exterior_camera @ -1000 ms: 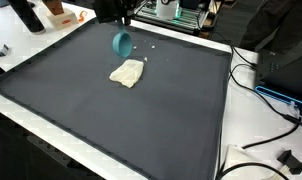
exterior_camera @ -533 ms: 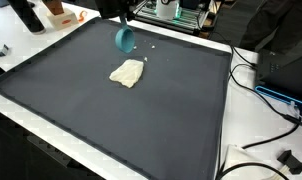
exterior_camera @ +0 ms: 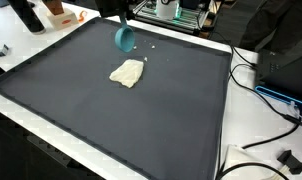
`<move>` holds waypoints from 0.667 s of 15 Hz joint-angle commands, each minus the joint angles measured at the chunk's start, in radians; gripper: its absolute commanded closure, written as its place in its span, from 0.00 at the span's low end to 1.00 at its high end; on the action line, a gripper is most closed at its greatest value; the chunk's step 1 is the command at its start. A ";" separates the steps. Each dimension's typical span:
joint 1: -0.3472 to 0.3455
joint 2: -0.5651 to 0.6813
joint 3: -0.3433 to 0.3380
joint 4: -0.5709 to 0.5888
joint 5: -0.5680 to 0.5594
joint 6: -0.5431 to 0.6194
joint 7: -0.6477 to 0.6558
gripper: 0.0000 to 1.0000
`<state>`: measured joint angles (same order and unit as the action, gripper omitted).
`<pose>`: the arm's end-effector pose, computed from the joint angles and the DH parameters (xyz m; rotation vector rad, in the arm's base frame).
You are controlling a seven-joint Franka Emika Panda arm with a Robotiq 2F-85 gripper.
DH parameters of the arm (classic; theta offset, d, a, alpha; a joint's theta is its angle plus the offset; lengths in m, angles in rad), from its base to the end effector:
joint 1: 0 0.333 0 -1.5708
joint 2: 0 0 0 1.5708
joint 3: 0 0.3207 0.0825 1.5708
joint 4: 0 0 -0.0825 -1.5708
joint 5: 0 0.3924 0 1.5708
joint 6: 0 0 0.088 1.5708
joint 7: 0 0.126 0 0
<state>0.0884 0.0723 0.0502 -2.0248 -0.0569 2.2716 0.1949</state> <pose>0.5894 0.0796 0.4124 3.1154 -0.0372 0.2801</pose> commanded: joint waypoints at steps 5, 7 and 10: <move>-0.064 0.060 0.009 0.033 0.399 -0.017 -0.423 0.74; -0.100 0.084 0.010 0.046 0.539 -0.050 -0.582 0.74; -0.162 0.130 0.009 0.068 0.715 -0.136 -0.810 0.74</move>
<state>-0.0120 0.1573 0.0503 -1.9943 0.5156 2.2258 -0.4308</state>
